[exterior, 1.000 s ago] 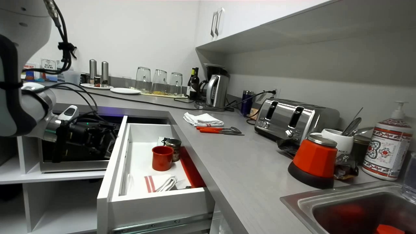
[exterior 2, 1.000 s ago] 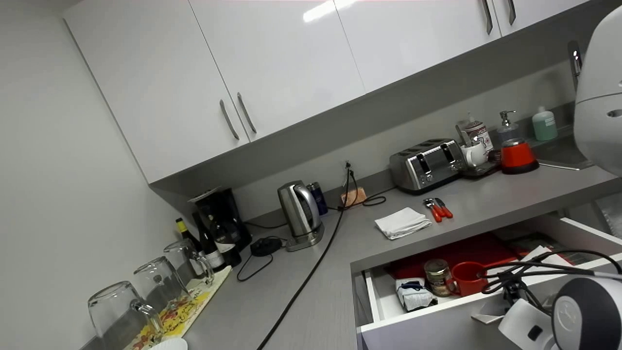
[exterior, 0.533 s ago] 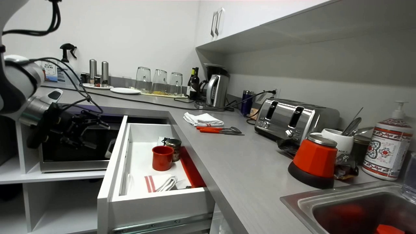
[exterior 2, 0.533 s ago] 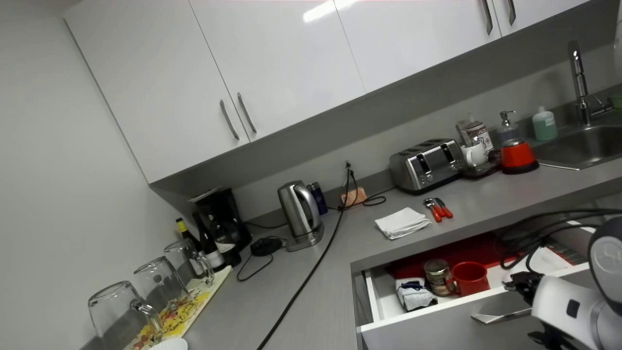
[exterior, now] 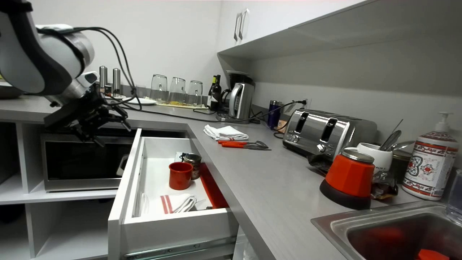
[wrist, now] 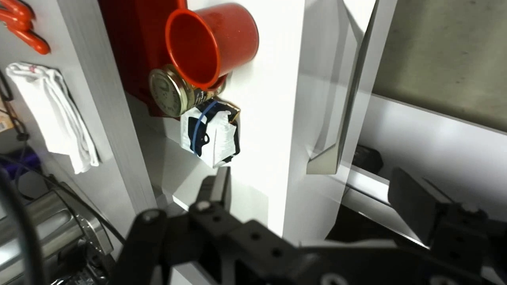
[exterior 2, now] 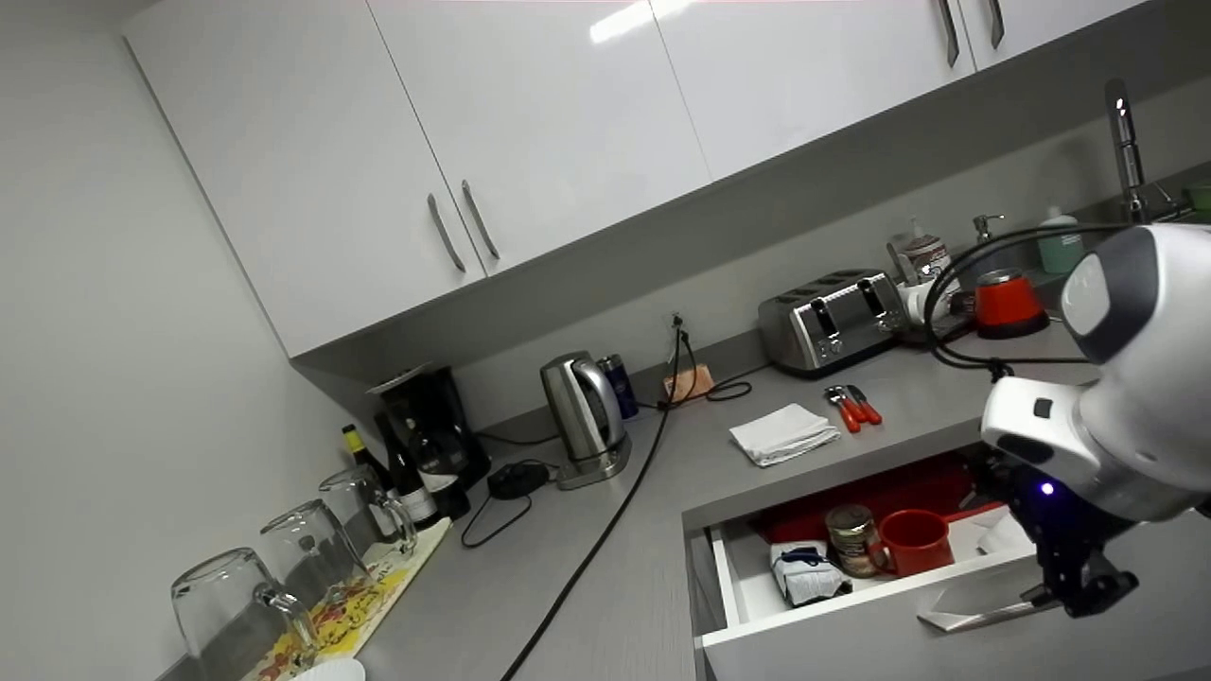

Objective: Open the topmost drawer, remove a red mug from it, put the mug on the counter, and then close the drawer

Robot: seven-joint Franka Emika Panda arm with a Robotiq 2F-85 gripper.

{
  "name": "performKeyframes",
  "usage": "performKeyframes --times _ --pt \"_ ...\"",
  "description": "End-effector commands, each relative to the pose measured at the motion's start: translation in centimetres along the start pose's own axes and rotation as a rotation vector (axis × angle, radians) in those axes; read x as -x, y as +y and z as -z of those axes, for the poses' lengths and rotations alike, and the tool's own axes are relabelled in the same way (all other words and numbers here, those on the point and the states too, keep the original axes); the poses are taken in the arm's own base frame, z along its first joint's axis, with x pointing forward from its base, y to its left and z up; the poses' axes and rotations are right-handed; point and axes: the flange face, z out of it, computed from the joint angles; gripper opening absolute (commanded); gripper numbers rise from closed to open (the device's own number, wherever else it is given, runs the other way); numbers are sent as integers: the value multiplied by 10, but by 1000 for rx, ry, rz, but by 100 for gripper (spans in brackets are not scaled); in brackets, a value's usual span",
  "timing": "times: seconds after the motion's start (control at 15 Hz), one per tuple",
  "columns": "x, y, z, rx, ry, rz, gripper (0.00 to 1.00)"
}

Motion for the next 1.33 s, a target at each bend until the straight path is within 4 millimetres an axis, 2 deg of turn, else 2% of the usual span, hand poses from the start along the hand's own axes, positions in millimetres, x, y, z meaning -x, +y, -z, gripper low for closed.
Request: performKeyframes --times 0.0,0.13,0.2,0.27,0.4,0.53,0.73,1.0,1.27 --pt "21 62 11 -143 54 -71 100" --pt "37 93 7 -160 40 -144 100" --pt "29 73 1 -145 35 -112 100" --pt "37 87 0 -149 33 -132 100" --pt "43 96 -2 -151 31 -148 100" --pt "40 93 0 -155 34 -148 100" --pt "46 84 -15 -247 23 -192 100" --pt "33 76 -25 -346 25 -268 100" --pt "8 77 -20 -423 44 -355 100"
